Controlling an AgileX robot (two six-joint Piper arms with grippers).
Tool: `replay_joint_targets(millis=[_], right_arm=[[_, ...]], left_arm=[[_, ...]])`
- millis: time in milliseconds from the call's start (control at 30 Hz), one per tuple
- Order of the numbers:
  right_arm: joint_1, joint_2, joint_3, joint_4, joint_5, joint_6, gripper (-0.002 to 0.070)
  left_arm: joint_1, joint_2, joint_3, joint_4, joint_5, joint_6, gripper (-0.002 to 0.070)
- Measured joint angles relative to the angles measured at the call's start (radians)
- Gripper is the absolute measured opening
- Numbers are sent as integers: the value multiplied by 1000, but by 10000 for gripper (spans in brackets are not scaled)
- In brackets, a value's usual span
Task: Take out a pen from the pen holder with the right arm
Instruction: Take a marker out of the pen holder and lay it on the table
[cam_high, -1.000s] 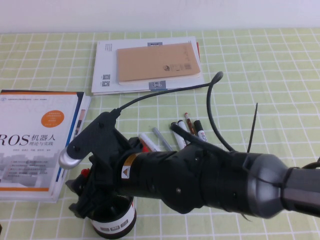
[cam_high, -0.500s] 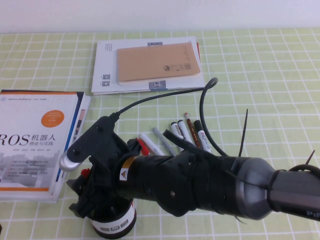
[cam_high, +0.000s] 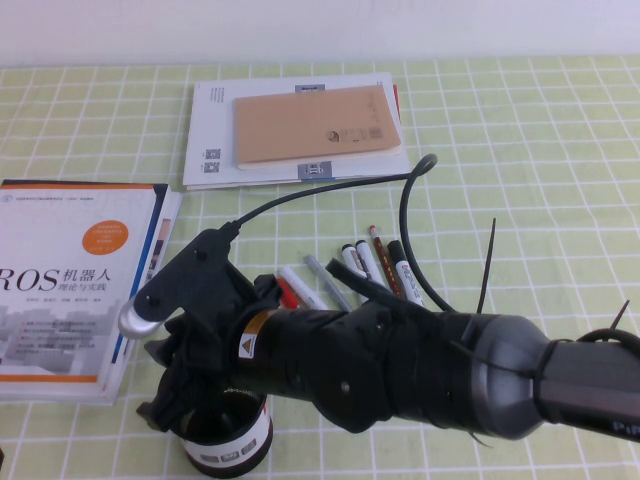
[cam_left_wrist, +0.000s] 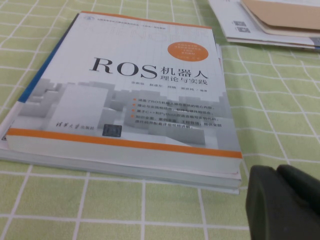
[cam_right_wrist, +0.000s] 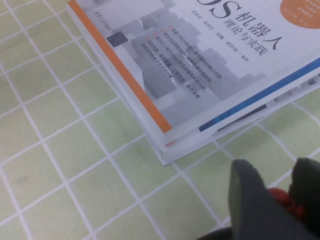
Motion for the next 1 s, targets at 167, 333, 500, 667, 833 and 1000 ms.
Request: replay_joint_targets(millis=[167, 333, 500, 667, 833, 1000], right_arm=[[0, 0, 0, 0, -10, 0, 83], [0, 0, 0, 0, -10, -17, 82], [0, 0, 0, 0, -10, -20, 82], [0, -30, 0, 0, 2, -22, 81], [0, -104, 0, 0, 9, -23, 81], [0, -192, 0, 0, 14, -23, 81]], left_arm=[[0, 0, 0, 0, 0, 0, -8], [0, 0, 0, 0, 0, 0, -8], [0, 0, 0, 0, 0, 0, -8], [0, 0, 0, 0, 0, 0, -8], [0, 0, 0, 0, 0, 0, -8], [0, 0, 0, 0, 0, 0, -8]])
